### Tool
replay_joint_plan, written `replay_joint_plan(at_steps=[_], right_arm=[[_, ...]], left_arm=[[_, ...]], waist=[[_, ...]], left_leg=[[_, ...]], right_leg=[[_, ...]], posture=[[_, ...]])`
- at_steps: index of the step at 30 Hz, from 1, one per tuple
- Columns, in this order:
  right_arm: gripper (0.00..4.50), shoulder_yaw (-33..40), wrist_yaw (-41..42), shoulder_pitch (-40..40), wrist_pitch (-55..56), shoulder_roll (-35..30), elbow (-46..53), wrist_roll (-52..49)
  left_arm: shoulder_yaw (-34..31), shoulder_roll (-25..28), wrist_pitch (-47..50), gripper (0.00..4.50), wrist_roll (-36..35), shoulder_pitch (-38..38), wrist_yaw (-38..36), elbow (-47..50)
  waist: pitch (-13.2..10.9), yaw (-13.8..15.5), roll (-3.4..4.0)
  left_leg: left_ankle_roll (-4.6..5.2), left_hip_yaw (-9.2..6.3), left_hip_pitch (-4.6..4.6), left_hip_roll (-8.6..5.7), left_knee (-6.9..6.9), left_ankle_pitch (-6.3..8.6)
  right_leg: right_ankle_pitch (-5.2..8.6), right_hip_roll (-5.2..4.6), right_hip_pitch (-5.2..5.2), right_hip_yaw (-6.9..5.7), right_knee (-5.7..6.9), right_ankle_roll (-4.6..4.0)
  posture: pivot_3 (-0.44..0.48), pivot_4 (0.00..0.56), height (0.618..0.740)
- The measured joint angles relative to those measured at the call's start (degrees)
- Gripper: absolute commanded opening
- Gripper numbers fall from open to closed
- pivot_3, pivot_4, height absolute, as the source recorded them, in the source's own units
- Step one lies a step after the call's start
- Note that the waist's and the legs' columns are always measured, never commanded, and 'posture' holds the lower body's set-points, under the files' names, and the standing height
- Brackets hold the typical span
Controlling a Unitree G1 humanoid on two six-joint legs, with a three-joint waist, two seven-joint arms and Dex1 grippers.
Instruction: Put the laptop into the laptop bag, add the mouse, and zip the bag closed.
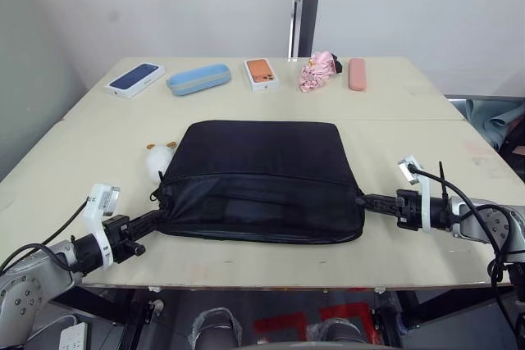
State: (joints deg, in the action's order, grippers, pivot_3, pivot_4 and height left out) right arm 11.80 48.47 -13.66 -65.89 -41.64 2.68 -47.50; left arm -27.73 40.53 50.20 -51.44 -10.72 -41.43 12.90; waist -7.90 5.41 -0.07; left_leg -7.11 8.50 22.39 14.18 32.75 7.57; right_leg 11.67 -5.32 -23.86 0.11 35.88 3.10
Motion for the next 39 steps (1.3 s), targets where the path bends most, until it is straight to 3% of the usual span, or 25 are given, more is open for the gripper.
replay_joint_plan(at_steps=[6, 9, 10, 14, 17, 23, 27, 32, 39], right_arm=[[4.4, 0.24, 1.96, -0.86, 3.07, -3.04, -3.34, 1.94], [4.5, 0.61, 3.46, -2.13, 5.14, -5.03, -7.04, 3.27], [4.5, 0.75, 3.85, -2.68, 5.78, -5.75, -8.39, 3.92], [4.5, 0.3, 7.09, -5.92, 11.16, -9.32, -12.73, 7.9], [4.5, -2.84, 11.04, -7.42, 23.04, -12.49, -13.84, 15.2], [4.5, -2.77, 17.56, -15.8, 43.79, -10.87, -15.81, 19.59], [4.5, -0.85, 21.3, -18.58, 50.52, -10.52, -15.97, 19.65], [4.5, -0.96, 28.21, -21.1, 48.5, -10.39, -15.94, 16.05], [4.5, -2.13, 33.77, -21.97, 45.36, -12.06, -14.8, 15.35]], left_arm=[[-1.45, 1.48, -0.02, 3.37, 0.48, -0.78, -1.57, -2.45], [-3.81, 3.64, 0.55, 4.35, 0.03, -2.35, -3.5, -3.07], [-4.69, 4.29, 0.66, 4.47, 0.03, -2.98, -4.25, -3.71], [-8.36, 7.58, 0.74, 4.47, 0.16, -4.16, -6.83, -6.55], [-11.36, 10.4, 1.53, 4.47, -0.16, -3.22, -8.0, -8.38], [-14.46, 17.22, 2.08, 4.47, 0.25, 2.89, -10.56, -12.84], [-13.57, 19.59, 0.88, 4.47, 2.45, 6.28, -13.0, -15.58], [-10.23, 23.5, -1.92, 4.47, 5.54, 10.84, -16.78, -17.98], [-5.5, 26.98, -6.12, 4.47, 11.5, 11.77, -23.44, -22.31]], waist=[[0.0, 0.07, -0.01], [0.01, -0.06, -0.01], [0.0, -0.15, -0.01], [0.0, -0.25, -0.01], [0.01, -0.08, -0.04], [0.0, -0.23, -0.06], [0.02, -0.13, -0.09], [0.01, -0.05, -0.08], [0.01, -0.16, -0.07]], left_leg=[[0.0, 0.0, 0.0, 0.0, 0.01, 0.0], [0.0, 0.02, 0.0, 0.0, 0.0, 0.01], [0.0, 0.03, 0.01, 0.0, -0.01, 0.01], [0.0, 0.04, 0.01, 0.01, -0.02, 0.01], [0.0, 0.03, 0.0, 0.01, -0.02, 0.01], [0.04, 0.06, 0.04, 0.01, 0.03, 0.0], [0.14, -0.01, 0.1, 0.03, 0.03, -0.03], [0.19, -0.13, 0.35, 0.02, 0.27, -0.04], [0.19, -0.17, 0.37, 0.03, 0.32, -0.03]], right_leg=[[0.0, 0.0, 0.02, 0.0, -0.01, 0.0], [0.0, 0.0, 0.01, 0.0, -0.05, 0.0], [0.0, 0.0, 0.01, 0.0, -0.07, 0.0], [0.0, 0.01, -0.02, 0.0, -0.06, 0.0], [0.0, 0.01, 0.01, -0.02, -0.07, 0.0], [0.0, 0.0, -0.04, 0.0, 0.0, -0.02], [0.04, 0.02, -0.04, -0.1, -0.02, -0.1], [0.03, -0.01, -0.13, -0.16, 0.12, -0.15], [0.03, -0.02, -0.14, -0.18, 0.2, -0.16]], posture=[[0.0, 0.15, 0.74], [0.0, 0.15, 0.74], [0.0, 0.15, 0.74], [0.0, 0.15, 0.74], [0.0, 0.15, 0.74], [0.0, 0.15, 0.74], [0.0, 0.15, 0.74], [0.0, 0.15, 0.74], [0.0, 0.15, 0.74]])
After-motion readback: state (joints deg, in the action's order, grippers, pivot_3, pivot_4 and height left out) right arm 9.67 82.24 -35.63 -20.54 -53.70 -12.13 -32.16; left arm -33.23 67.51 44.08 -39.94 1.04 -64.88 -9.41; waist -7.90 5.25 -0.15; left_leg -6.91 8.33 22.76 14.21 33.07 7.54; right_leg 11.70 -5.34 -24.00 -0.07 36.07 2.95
